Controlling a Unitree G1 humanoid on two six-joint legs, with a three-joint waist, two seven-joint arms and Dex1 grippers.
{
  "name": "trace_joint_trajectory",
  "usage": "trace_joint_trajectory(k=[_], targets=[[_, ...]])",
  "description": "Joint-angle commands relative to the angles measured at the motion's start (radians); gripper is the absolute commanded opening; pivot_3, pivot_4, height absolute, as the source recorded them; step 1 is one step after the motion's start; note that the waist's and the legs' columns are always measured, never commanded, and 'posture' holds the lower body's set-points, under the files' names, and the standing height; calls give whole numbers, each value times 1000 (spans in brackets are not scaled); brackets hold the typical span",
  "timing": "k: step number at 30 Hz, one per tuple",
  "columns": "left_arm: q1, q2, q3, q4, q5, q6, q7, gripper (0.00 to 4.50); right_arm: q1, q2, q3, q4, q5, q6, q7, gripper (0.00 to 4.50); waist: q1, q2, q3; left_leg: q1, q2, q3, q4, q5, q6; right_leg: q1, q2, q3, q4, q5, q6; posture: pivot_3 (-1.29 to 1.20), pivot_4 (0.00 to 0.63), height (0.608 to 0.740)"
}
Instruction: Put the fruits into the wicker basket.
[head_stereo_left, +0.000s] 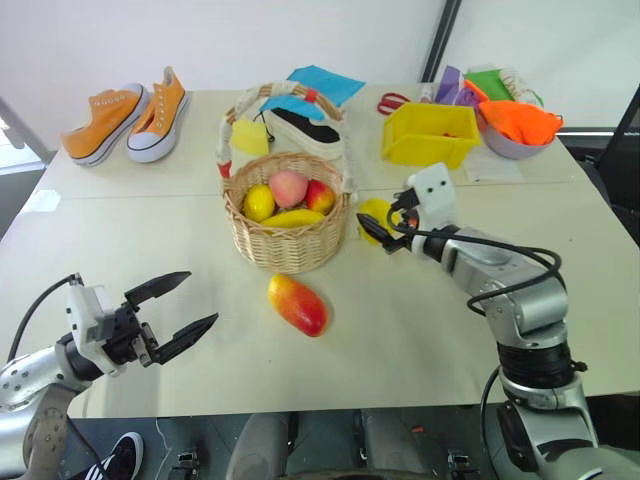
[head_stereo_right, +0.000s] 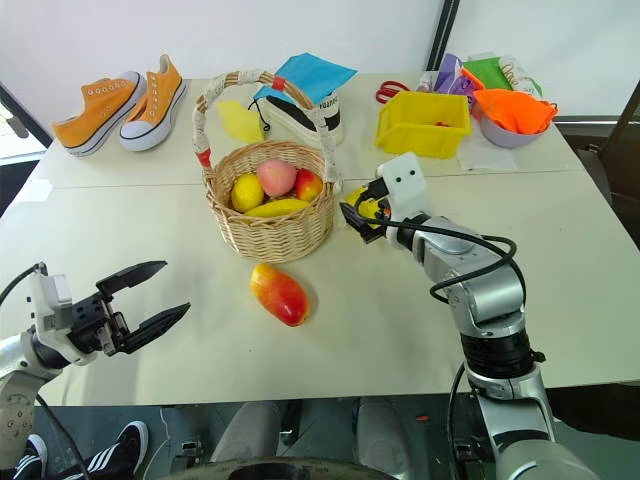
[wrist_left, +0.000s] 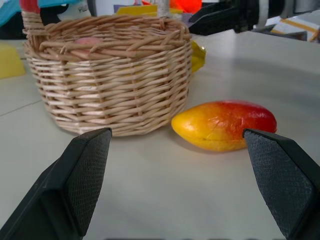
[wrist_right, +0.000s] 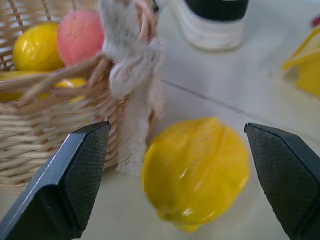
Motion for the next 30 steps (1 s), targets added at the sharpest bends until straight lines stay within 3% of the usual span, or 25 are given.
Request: trace_joint_trajectory(k=[1, 7, 20, 23, 25, 30], targets=[[13, 5, 8, -49, -18, 17, 13, 4500, -56, -1, -7, 35, -36, 14, -28, 4467, -1, 0, 0, 0, 0, 0, 0, 0, 0, 0, 0, 0, 0, 0, 0, 0, 150, 740], [13, -7, 4, -62, -20, 33, 37, 4500, -96, 19, 3, 132, -80, 10, -48, 4467, -4, 0, 0, 0, 0, 0, -1, 0, 0, 0, 1, 0, 1, 0, 1, 0, 150, 740], [-11, -25, -4, -53, 11, 6, 64, 4500, -119, 157, -168, 243, -9, 132, -97, 4467, -3, 0, 0, 1, 0, 0, 0, 0, 0, 0, 1, 0, 1, 2, 3, 0, 150, 740], [-23, -29, -5, -45, 27, -7, 75, 4500, -114, 171, -190, 227, 12, 154, -91, 3672, -3, 0, 0, 1, 0, 0, -1, 0, 0, 0, 1, 0, 1, 2, 3, 0, 150, 740], [-27, -29, -5, -42, 28, -8, 75, 4500, -115, 161, -185, 219, 7, 150, -95, 2674, -4, 0, 0, 1, 0, 0, -1, 0, 0, 0, 1, 0, 1, 2, 3, 0, 150, 740], [-33, -28, -4, -28, 32, -12, 70, 4500, -123, 154, -212, 198, 33, 166, -90, 2674, -3, 1, 0, 1, 0, 0, -1, 0, 0, 0, 1, 0, 1, 1, 2, 0, 150, 740]])
